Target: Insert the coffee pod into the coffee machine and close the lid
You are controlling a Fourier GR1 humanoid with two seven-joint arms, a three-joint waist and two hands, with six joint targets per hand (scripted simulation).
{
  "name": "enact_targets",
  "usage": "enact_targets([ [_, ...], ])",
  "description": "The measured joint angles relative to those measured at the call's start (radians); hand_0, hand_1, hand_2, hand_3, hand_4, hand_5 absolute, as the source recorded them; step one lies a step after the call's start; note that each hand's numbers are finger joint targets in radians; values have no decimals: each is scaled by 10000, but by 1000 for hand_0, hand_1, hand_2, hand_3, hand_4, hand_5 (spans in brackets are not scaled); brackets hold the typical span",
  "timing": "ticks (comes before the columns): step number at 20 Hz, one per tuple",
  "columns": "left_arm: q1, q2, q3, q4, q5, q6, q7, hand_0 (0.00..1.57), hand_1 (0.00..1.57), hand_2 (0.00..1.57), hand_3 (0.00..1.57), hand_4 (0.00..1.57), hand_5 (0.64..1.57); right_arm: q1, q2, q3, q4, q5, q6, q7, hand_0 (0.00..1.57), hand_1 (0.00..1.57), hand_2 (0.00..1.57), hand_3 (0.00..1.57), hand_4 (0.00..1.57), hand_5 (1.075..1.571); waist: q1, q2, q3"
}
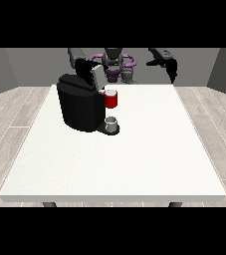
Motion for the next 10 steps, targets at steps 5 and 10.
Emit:
enact_targets([
  [5,189,23,-36,210,7,-13,-159,0,0,0,0,181,1571,-172,326,396,106,348,-121,239,0,0,0,0,0,1571,-10,-150,10],
  [10,39,-3,-188,89,62,12,74,0,0,0,0,0,1571,-652,477,632,331,770,-291,318,0,0,0,0,149,1571,133,-181,15],
])
